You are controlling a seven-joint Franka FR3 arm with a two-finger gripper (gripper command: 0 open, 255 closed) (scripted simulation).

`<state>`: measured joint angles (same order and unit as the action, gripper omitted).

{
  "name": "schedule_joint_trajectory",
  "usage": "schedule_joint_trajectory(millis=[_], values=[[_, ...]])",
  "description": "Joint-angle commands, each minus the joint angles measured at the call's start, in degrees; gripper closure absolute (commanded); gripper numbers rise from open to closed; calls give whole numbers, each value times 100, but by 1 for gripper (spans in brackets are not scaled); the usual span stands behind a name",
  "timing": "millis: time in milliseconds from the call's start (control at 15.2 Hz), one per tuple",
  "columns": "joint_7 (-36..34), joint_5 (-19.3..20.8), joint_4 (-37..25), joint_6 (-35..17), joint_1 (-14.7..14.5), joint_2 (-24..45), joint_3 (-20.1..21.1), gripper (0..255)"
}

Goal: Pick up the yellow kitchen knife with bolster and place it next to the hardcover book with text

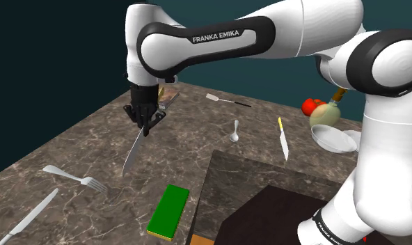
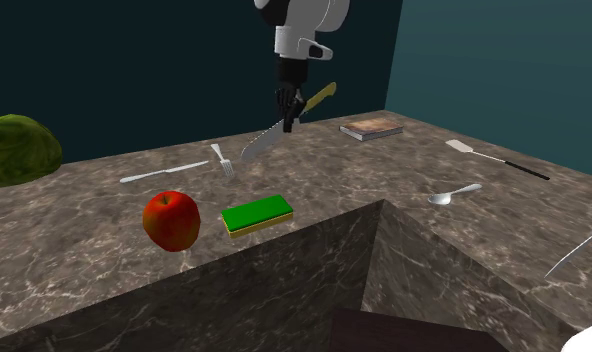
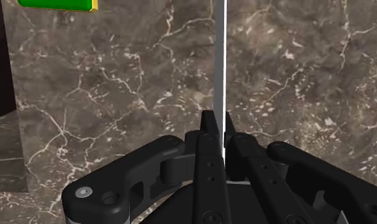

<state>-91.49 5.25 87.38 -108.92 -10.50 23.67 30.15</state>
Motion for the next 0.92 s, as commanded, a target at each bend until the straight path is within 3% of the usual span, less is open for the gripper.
schedule_joint_trajectory(millis=[0, 858], values=[[256, -50, 78, -9, 201, -54, -53, 255], [1723, -63, -619, 437, 1175, 314, -489, 255]])
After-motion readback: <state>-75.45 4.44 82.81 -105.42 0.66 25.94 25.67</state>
